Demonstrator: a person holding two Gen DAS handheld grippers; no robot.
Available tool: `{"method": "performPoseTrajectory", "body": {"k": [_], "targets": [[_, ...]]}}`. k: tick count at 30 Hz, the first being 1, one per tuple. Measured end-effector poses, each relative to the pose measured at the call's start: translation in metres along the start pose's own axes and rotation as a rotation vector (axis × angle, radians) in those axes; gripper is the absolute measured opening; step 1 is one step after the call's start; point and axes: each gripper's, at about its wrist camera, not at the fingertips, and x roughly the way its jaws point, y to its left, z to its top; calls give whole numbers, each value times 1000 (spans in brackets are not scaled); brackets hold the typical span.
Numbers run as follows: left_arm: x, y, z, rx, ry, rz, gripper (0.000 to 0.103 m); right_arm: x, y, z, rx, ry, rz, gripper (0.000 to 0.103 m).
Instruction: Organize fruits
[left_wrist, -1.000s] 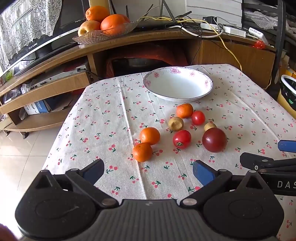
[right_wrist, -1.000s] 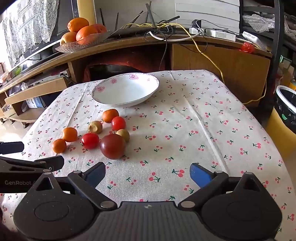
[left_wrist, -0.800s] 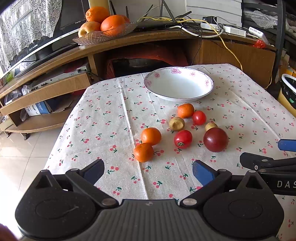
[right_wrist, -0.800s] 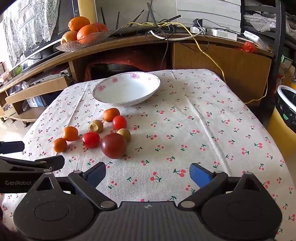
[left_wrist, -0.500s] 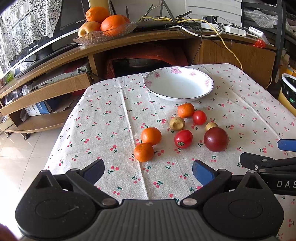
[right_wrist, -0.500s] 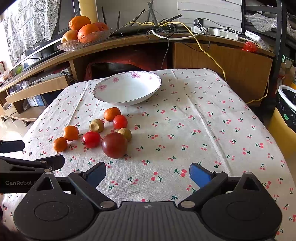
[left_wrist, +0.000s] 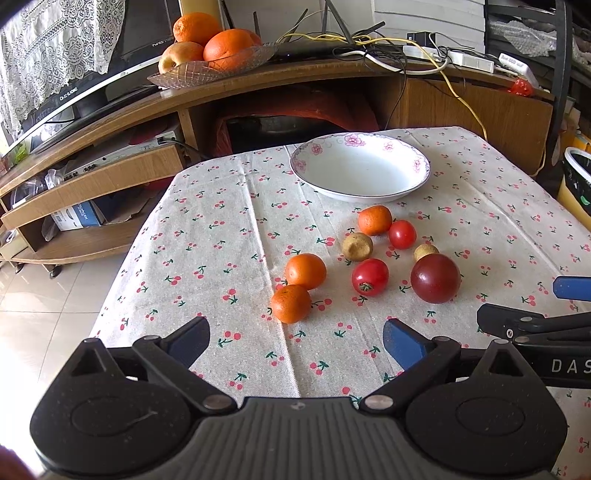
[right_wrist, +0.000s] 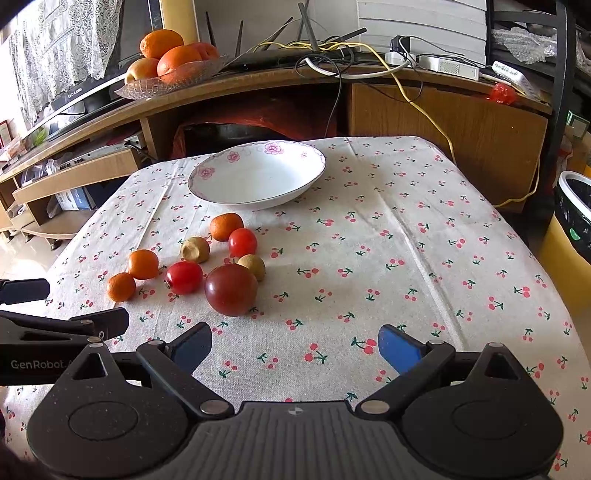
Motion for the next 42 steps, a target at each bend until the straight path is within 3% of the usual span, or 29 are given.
{"method": "performPoseTrajectory", "body": {"k": [5,13,24,30,33,35,38,42], "targets": [[4,9,3,-31,5,-21,103,4,3,6,-50,62,-23,90],[16,15,16,14,6,-14,103,15,5,20,-38,49,76,88],[44,23,29,149,18,-46,103,43,15,30,-129,109,156,75],[59,21,33,173,42,-98,98,57,17,33,-126,151,209,61],[65,21,28,171,70,-117,82,60,18,33,-122,169,225,52],[68,27,27,125,89,-166,65,60,17,32,-130,160,219,47],[68,29,28,115,95,-177,54,63,15,34,-127,155,228,36],[64,27,27,111,111,-196,39,63,14,34,-124,153,228,35]]}}
